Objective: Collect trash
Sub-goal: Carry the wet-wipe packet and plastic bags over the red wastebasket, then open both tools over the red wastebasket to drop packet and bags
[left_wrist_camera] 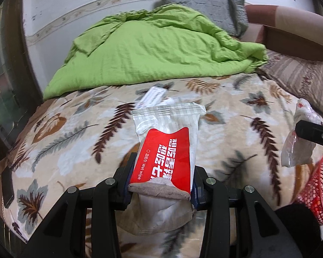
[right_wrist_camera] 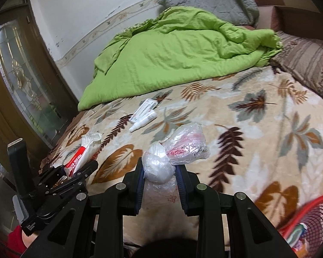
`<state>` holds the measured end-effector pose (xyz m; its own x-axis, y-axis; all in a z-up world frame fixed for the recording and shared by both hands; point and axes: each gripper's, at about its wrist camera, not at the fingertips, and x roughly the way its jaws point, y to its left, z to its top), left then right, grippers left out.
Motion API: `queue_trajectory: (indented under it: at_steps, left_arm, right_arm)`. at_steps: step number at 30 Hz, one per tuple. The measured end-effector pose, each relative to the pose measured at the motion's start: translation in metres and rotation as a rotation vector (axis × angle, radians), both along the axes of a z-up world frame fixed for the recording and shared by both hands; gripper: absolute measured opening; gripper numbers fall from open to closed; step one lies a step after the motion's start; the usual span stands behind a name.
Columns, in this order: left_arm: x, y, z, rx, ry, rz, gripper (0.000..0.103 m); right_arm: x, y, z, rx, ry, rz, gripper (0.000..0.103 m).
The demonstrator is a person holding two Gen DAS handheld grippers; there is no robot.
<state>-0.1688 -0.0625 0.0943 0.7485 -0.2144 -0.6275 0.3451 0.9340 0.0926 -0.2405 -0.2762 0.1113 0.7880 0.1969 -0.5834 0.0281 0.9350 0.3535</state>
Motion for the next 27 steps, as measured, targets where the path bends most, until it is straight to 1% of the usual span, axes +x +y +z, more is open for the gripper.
queue_trajectory:
  at_steps: [2, 5, 9, 12, 13, 16, 20, 23, 27]
  left_arm:
    - [-0.007, -0.010, 0.006, -0.014, 0.005, -0.047, 0.040]
    - [-0.017, -0.028, 0.014, -0.063, 0.045, -0.132, 0.040]
    - [-0.035, -0.060, 0.025, -0.082, 0.071, -0.257, 0.040]
    - [-0.052, -0.091, 0.033, -0.112, 0.113, -0.370, 0.040]
    - [-0.057, -0.098, 0.034, -0.119, 0.123, -0.394, 0.040]
    - [-0.073, -0.132, 0.039, -0.147, 0.181, -0.504, 0.040]
    - [-0.093, -0.172, 0.039, -0.153, 0.228, -0.600, 0.040]
    - [-0.108, -0.199, 0.037, -0.153, 0.266, -0.663, 0.040]
    - [-0.128, -0.227, 0.031, -0.139, 0.305, -0.741, 0.040]
  right_arm:
    - [-0.010, -0.011, 0.004, -0.003, -0.002, -0.019, 0.030]
    - [-0.031, -0.035, 0.009, -0.011, -0.001, -0.070, 0.030]
    - [-0.065, -0.071, 0.012, -0.021, 0.015, -0.159, 0.030]
    - [-0.094, -0.101, 0.014, -0.027, 0.034, -0.236, 0.030]
    - [-0.104, -0.110, 0.015, -0.029, 0.039, -0.259, 0.030]
    - [-0.134, -0.138, 0.020, -0.043, 0.051, -0.333, 0.030]
    - [-0.170, -0.168, 0.025, -0.044, 0.065, -0.415, 0.031]
    - [-0.189, -0.180, 0.025, -0.047, 0.076, -0.454, 0.031]
    - [-0.204, -0.191, 0.018, -0.038, 0.099, -0.473, 0.031]
